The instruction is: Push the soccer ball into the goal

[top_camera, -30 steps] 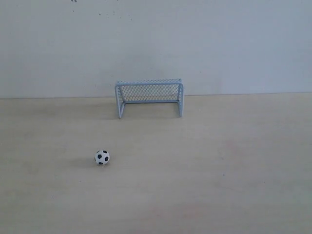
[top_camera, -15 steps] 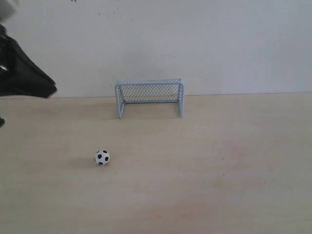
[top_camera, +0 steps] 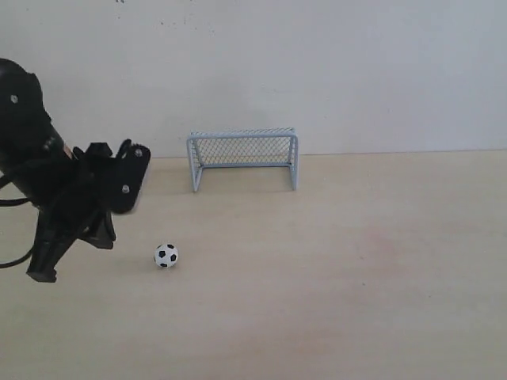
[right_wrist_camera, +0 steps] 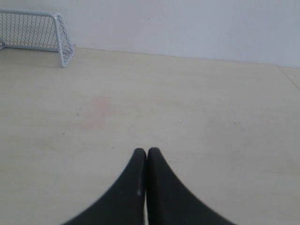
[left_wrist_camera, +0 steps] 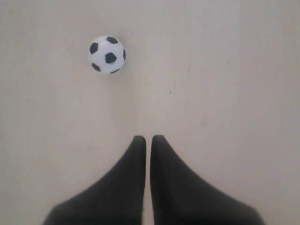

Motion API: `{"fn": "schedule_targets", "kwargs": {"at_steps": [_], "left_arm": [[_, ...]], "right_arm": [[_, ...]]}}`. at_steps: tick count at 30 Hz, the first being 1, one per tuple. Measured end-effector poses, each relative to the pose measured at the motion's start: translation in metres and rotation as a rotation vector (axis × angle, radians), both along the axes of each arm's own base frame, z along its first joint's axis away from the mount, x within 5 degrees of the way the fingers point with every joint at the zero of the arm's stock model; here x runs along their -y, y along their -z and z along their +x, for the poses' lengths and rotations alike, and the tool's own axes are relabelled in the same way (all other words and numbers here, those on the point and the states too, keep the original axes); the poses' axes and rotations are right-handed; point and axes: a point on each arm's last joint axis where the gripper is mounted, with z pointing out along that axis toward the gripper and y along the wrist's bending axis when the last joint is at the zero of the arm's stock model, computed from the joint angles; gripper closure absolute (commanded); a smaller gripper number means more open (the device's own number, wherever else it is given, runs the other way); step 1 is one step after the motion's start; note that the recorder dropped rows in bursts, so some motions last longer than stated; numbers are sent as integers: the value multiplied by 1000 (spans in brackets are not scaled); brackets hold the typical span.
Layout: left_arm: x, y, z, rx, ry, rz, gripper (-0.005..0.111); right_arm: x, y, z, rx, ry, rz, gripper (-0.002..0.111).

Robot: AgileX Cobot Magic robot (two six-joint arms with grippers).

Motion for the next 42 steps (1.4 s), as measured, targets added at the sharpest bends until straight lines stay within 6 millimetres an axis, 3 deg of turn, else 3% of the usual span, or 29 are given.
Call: {"fn": "schedule_targets", "kwargs": {"at_steps": [8,13,21,29,42], "left_arm": [[0,45,20,-6,211,113,102],[3,61,29,27,243,117,102],[4,83,27,-62,278,123,102],[13,87,25,-75,310,28,102],[15,84,34,19,320,30,102]], "right_arm": [[0,0,0,0,0,0,109],[0,0,0,0,0,0,109],[0,0,0,0,0,0,109],[0,0,0,0,0,0,109],[0,0,0,0,0,0,109]]}}
